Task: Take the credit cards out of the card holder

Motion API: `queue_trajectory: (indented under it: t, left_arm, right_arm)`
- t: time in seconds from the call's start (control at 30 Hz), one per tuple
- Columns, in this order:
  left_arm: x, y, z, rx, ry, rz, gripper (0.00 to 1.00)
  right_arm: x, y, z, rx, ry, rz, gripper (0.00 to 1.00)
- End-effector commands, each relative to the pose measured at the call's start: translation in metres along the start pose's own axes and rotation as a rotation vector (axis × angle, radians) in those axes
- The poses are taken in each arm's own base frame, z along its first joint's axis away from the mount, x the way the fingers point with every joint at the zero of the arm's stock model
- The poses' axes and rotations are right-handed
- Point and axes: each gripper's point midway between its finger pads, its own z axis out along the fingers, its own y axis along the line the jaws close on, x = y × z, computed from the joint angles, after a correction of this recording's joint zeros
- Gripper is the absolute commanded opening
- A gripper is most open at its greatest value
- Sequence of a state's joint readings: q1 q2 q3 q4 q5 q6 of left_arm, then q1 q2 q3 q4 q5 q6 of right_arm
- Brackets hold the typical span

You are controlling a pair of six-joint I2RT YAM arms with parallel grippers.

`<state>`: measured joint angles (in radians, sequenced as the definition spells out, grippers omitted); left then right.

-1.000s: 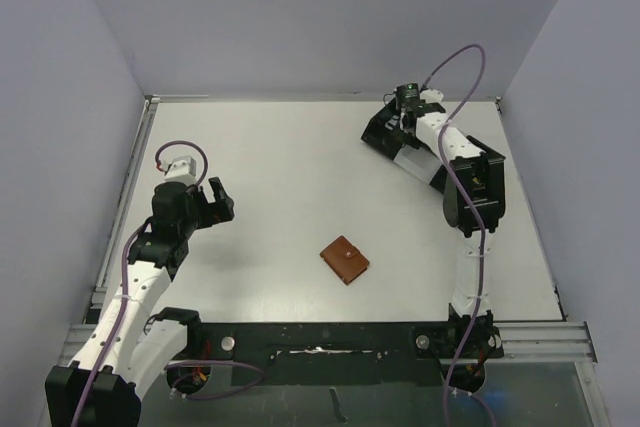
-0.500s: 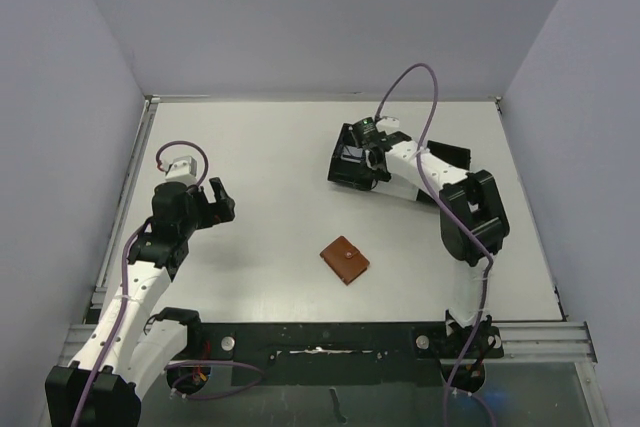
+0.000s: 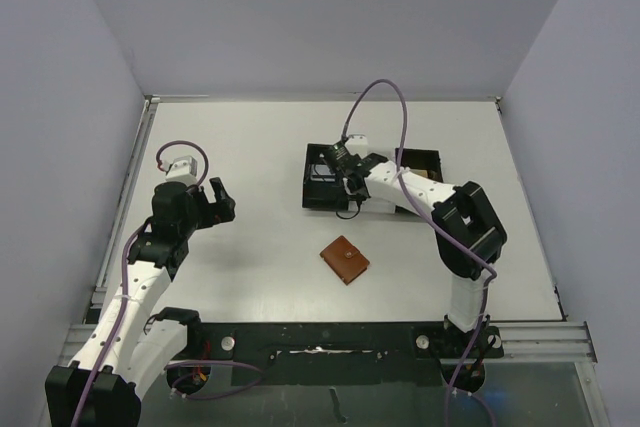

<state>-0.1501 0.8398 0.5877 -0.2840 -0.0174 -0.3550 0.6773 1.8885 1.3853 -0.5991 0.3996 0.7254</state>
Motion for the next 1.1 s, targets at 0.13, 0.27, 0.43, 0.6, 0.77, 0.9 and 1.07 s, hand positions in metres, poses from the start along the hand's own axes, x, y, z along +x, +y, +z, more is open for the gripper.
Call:
queue_trajectory:
  t: [0.13,0.27,0.43,0.6,0.77,0.9,1.07]
  left_arm:
    - [-0.026,-0.012,-0.003,0.041,-0.084,0.013,0.92]
    - [-0.026,-0.012,-0.003,0.039,-0.08,0.014,0.92]
    - [-0.025,-0.012,-0.003,0.042,-0.076,0.016,0.92]
    - [-0.025,-0.012,-0.003,0.039,-0.077,0.017,0.92]
    - [-0.025,-0.012,-0.002,0.04,-0.074,0.018,0.92]
    - [-0.025,-0.012,-0.002,0.041,-0.076,0.018,0.92]
    - [-0.024,-0.013,-0.002,0.045,-0.073,0.018,0.92]
  right_arm:
    - [-0.012,0.046,-0.026,-0.157,-0.092,-0.071,0.22]
    - [-0.007,0.053,-0.022,-0.172,-0.074,-0.106,0.26]
    - [0.001,0.064,-0.022,-0.208,-0.039,-0.098,0.3]
    - [0.006,0.064,-0.022,-0.162,-0.022,-0.015,0.31]
    - [0.011,0.07,-0.017,-0.088,-0.032,0.041,0.32]
    - [0.01,0.078,-0.021,-0.085,-0.038,0.049,0.32]
    - [0.013,0.082,-0.022,-0.103,-0.053,0.02,0.3]
